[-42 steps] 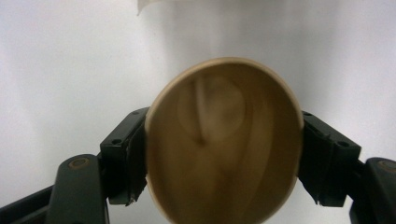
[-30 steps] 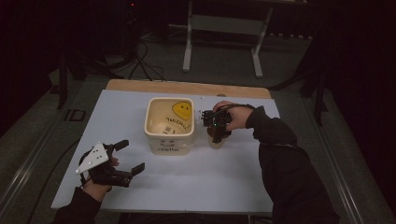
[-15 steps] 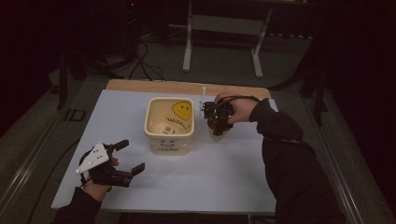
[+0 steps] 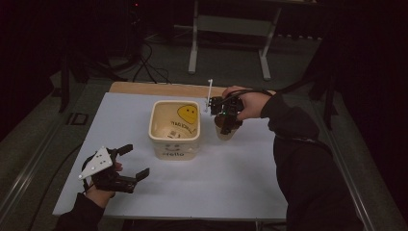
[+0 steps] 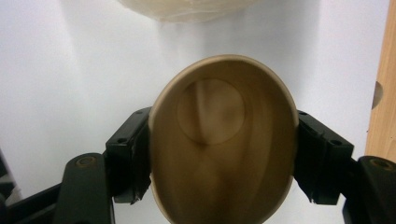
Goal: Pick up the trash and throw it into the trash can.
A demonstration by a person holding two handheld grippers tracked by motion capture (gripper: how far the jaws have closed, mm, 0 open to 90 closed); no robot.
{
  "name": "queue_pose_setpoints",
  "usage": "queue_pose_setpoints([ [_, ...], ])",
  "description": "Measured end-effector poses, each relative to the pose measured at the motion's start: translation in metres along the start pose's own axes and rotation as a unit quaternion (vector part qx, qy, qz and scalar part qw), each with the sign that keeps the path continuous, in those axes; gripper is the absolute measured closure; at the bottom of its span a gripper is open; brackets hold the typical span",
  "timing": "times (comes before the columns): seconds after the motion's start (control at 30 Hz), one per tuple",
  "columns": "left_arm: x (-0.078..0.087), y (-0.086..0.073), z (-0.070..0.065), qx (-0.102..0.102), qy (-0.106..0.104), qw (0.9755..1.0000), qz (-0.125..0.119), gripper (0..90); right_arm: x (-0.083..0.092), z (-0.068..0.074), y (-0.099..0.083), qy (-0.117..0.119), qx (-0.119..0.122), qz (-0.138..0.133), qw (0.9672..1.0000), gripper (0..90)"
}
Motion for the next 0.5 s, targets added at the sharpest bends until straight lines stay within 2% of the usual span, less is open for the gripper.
queue_pose_setpoints([
  [0.13, 0.000, 0.000, 0.000, 0.000, 0.000, 1.0000, -0.001, 0.7, 0.015, -0.001, 0.003, -0.003, -0.002, -0.010, 0.9999, 30.0],
  [0.27, 0.000, 0.000, 0.000, 0.001, 0.000, 1.0000, -0.001, 0.7, 0.026, -0.003, 0.003, -0.006, -0.001, -0.002, 1.0000, 30.0],
  [0.43, 0.000, 0.000, 0.000, 0.002, -0.001, 1.0000, -0.002, 0.7, 0.047, -0.007, 0.008, -0.013, -0.005, -0.010, 0.9999, 29.9],
  [0.5, 0.000, 0.000, 0.000, 0.002, -0.001, 1.0000, -0.001, 0.7, 0.050, -0.007, 0.008, -0.012, -0.004, -0.004, 0.9999, 29.9],
])
Point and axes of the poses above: each handheld gripper's, and its own axes: x roughly backward along the jaws, y roughly out of its top, z roughly to its left, the point moved 7 cm from there along -x, roughly forward along the jaws, and after that the axes turned 4 degrees about z, right-handed, at the moved point
